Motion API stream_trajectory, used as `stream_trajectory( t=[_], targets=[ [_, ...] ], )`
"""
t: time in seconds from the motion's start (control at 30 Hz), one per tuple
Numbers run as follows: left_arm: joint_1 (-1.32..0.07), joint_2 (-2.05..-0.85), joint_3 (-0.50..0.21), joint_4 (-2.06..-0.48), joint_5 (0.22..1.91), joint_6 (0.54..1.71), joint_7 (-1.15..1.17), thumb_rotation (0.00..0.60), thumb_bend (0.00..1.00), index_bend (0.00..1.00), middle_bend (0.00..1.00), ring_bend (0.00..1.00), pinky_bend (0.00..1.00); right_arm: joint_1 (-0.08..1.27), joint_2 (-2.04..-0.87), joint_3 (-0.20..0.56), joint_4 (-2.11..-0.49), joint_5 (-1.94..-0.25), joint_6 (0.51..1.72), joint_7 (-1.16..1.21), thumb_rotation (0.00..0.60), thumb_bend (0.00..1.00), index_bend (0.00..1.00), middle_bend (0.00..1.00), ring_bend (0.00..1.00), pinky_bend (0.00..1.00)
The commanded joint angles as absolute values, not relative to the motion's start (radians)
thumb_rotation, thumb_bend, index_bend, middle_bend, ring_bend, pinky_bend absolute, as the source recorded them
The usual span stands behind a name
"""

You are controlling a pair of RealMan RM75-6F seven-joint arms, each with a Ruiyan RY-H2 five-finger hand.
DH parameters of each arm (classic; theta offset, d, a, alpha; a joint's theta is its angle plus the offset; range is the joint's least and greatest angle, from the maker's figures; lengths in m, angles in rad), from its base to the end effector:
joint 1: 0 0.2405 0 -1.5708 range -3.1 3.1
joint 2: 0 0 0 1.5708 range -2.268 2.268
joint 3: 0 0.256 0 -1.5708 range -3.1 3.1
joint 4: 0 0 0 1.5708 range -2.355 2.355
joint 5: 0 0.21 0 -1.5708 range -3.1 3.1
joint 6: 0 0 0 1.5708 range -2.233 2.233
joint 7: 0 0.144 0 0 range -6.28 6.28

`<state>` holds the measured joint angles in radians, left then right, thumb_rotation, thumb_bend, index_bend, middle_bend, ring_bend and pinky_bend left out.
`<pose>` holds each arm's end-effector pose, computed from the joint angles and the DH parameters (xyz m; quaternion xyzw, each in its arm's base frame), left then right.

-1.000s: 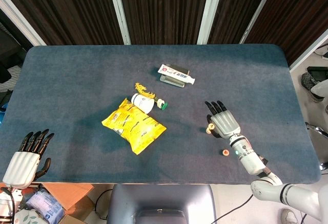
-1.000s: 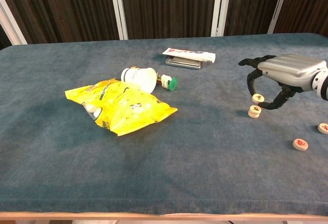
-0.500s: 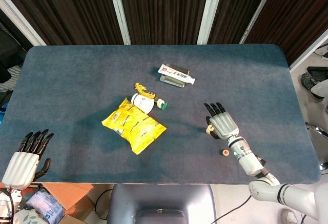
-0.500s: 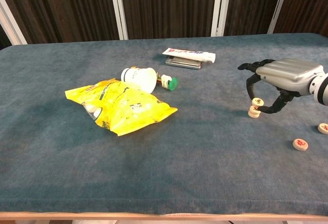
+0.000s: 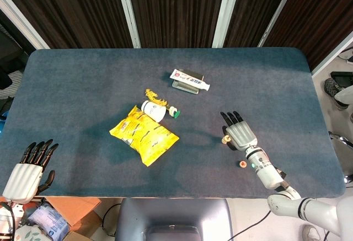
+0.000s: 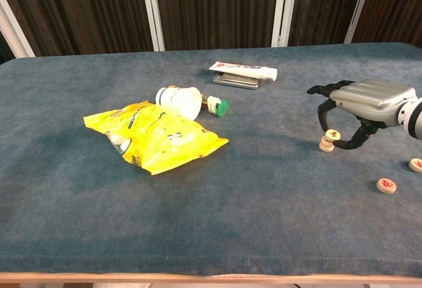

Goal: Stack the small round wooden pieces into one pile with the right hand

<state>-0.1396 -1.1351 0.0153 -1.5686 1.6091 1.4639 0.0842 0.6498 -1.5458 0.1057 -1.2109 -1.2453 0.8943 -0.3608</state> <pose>-0.3010 0.1833 0.1402 -0.6719 -0.3344 -0.3644 0.5513 -0.2386 -0.3497 -0.0051 0.7824 -0.3012 0.2539 0.4823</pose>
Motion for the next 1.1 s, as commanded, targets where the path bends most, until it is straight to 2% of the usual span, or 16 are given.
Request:
stream_trajectory(
  t=[0.03, 0.1, 0.3, 0.4, 0.67, 0.83, 1.1],
  targets=[
    [-0.138, -1.135, 0.015, -1.569, 1.609, 1.467, 0.084, 0.6, 0.52, 0.0, 0.0, 0.02, 0.04, 0.651, -1.544, 0.104, -1.215, -1.236, 0.886, -0.371, 0.6, 0.46, 0.5, 0.02, 0.0, 0.0],
    [-0.138, -1.135, 0.015, -1.568, 1.612, 1.469, 0.083, 0.6, 0.52, 0.0, 0.0, 0.02, 0.04, 0.652, -1.543, 0.102, -1.22, -1.23, 0.885, -0.381, 0.6, 0.46, 0.45, 0.01, 0.0, 0.0],
    [-0.137, -1.134, 0.014, -1.568, 1.611, 1.471, 0.081, 0.6, 0.53, 0.0, 0.0, 0.02, 0.04, 0.645, -1.528, 0.104, -1.252, -1.23, 0.902, -0.375, 0.6, 0.46, 0.4, 0.0, 0.0, 0.0],
    [-0.134, -1.134, 0.015, -1.568, 1.613, 1.476, 0.081, 0.6, 0.53, 0.0, 0.0, 0.02, 0.04, 0.619, -1.498, 0.09, -1.296, -1.273, 0.962, -0.359, 0.6, 0.46, 0.39, 0.0, 0.0, 0.0],
    [-0.132, -1.136, 0.014, -1.569, 1.614, 1.48, 0.083, 0.6, 0.53, 0.0, 0.0, 0.02, 0.04, 0.504, -1.385, -0.044, -1.411, -1.488, 1.145, -0.285, 0.6, 0.46, 0.42, 0.0, 0.0, 0.0],
    [-0.136, -1.136, 0.016, -1.568, 1.618, 1.475, 0.081, 0.6, 0.53, 0.0, 0.0, 0.02, 0.04, 0.47, -1.36, -0.111, -1.402, -1.551, 1.15, -0.27, 0.6, 0.46, 0.43, 0.0, 0.0, 0.0],
    [-0.138, -1.136, 0.013, -1.567, 1.617, 1.475, 0.073, 0.6, 0.52, 0.0, 0.0, 0.02, 0.04, 0.442, -1.388, -0.113, -1.349, -1.522, 1.117, -0.275, 0.6, 0.46, 0.46, 0.0, 0.0, 0.0]
  ],
)
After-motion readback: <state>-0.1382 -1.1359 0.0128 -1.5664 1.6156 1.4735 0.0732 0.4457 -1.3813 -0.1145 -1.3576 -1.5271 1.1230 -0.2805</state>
